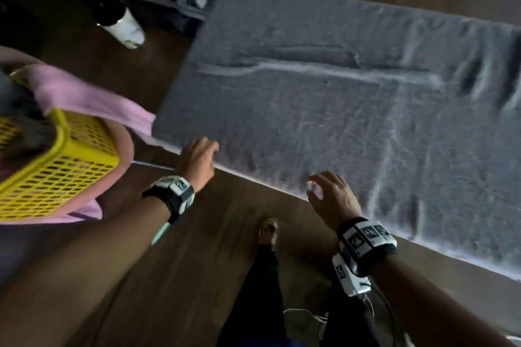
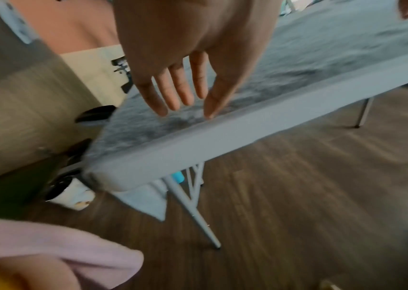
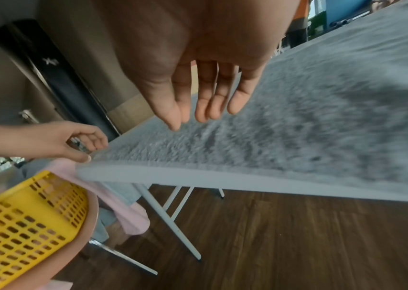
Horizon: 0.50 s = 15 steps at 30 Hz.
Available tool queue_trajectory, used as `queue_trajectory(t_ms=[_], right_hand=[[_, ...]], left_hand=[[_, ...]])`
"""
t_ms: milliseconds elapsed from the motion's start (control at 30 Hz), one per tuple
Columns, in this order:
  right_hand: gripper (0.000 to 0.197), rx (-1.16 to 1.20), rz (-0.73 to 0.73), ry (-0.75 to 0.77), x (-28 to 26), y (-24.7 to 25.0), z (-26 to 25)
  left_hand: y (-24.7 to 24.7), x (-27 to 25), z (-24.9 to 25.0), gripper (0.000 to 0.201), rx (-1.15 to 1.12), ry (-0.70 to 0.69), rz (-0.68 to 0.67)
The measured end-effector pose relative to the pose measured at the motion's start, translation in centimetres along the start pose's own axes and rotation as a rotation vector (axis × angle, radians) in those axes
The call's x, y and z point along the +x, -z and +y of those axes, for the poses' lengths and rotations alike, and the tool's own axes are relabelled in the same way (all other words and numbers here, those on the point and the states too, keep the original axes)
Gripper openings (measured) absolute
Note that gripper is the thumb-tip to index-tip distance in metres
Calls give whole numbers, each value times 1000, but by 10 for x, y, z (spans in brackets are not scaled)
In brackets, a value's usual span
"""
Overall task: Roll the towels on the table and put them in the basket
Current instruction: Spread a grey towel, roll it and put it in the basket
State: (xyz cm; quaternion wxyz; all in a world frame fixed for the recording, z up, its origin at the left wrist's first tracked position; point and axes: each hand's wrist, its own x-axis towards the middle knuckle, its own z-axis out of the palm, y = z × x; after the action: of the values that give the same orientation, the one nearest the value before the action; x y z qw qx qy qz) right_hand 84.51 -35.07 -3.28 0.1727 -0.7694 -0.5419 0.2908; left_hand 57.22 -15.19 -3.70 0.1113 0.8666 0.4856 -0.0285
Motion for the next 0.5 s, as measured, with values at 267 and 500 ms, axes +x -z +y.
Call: queue_trajectory(t_ms=[267,500], right_hand=[[37,-216,-163,1,42,-33,-47],[23,-160,9,110,46,-37,-50]], left_hand=[[33,48,-95,44,64,2,-134],[25,54,-150,28,-78,-84,-44]])
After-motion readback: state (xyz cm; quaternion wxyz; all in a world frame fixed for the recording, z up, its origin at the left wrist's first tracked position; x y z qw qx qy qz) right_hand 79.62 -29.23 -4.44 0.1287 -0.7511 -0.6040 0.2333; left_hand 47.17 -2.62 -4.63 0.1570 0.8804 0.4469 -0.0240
